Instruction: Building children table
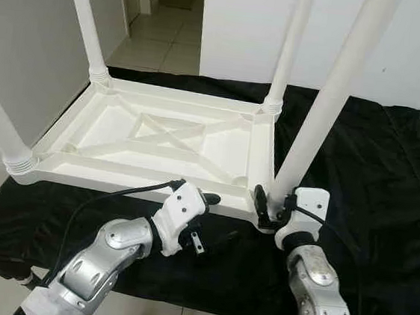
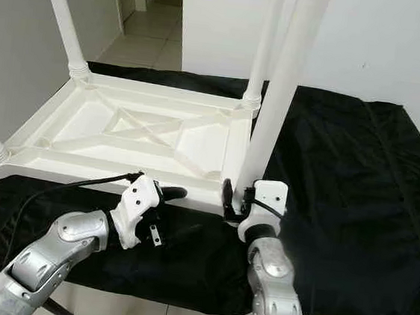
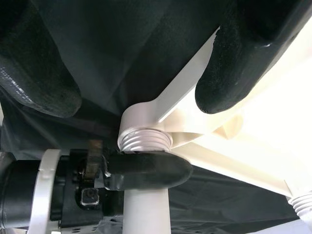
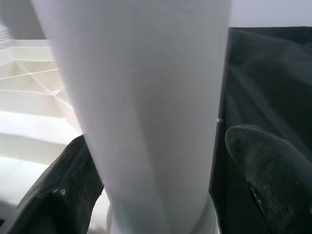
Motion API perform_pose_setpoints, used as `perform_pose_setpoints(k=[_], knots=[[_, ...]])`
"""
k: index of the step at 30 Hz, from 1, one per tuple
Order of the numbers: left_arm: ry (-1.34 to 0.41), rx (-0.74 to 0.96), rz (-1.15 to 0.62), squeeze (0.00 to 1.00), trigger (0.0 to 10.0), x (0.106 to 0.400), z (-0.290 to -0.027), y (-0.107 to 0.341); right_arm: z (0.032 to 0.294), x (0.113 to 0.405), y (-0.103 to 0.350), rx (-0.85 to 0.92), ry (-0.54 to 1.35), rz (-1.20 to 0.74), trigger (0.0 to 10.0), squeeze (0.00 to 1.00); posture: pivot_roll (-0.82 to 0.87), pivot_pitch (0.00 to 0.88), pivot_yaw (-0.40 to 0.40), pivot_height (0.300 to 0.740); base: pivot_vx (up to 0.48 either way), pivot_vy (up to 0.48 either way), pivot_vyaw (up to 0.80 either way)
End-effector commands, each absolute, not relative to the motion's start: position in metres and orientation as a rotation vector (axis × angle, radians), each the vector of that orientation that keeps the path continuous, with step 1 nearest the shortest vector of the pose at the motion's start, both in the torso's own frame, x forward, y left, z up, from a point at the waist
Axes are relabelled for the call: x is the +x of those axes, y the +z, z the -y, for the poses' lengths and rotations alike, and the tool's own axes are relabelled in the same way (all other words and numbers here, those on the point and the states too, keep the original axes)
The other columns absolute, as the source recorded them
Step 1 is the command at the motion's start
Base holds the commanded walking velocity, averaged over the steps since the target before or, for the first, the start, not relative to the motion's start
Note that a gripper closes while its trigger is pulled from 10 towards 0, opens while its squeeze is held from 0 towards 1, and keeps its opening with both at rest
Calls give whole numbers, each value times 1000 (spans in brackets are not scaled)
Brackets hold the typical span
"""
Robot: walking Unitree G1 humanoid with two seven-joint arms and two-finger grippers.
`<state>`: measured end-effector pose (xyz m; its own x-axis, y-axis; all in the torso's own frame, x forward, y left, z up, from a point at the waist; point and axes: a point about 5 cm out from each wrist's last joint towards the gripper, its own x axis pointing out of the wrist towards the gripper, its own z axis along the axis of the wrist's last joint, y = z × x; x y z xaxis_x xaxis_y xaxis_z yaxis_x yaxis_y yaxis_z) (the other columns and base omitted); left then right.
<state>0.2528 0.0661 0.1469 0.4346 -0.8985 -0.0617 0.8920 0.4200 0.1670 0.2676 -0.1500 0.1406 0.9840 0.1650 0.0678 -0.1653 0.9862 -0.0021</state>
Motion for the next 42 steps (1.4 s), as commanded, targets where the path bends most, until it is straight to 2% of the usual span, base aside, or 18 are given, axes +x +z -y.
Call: perform_pose_setpoints(k=[1,8,15,16,18,19,21,22,23,24,32,33,36,42], knots=[[-1163,199,27,0,10000,251,-64,143,151,268,141,-8,254,66,10000,0,-96,32,35,740,0,0,0],[-1167,204,34,0,10000,255,-62,144,164,283,147,-134,484,57,10000,0,-114,30,47,740,0,0,0],[-1175,214,40,0,10000,256,-59,145,166,288,143,-199,585,45,10000,0,-114,28,47,740,0,0,0],[-1173,218,41,0,10000,256,-60,145,164,289,137,-230,669,22,3882,0,-110,28,46,740,0,0,0],[-1170,219,41,0,10000,257,-61,145,164,289,135,-242,691,14,3882,0,-110,28,46,740,0,0,0],[-1168,219,41,0,10000,257,-61,145,164,289,134,-248,701,8,2078,0,-105,25,42,740,0,0,0],[-1167,219,41,0,10000,257,-62,145,164,290,133,-249,705,5,2078,0,-105,25,42,740,0,0,0],[-1167,218,42,0,10000,256,-61,145,165,290,133,-245,710,2,431,0,-103,22,39,740,0,0,0],[-1167,218,42,0,10000,256,-61,145,165,290,133,-245,710,2,431,0,-103,22,39,740,0,0,0],[-1167,218,42,0,10000,256,-61,145,165,290,132,-238,717,-4,0,0,-100,19,37,740,0,0,0],[-1178,213,39,0,10000,251,-59,142,170,291,124,-171,708,-29,0,0,-100,10,34,740,0,0,0],[-1180,214,38,0,10000,250,-59,142,170,290,122,-136,696,-34,10000,0,-99,8,32,740,0,0,0],[-1179,217,37,0,10000,251,-60,142,165,288,120,-73,632,-44,10000,0,-96,6,31,740,0,0,0],[-1179,218,36,0,10000,250,-61,142,161,288,114,-81,513,-70,10000,0,-96,10,34,740,0,0,0]])
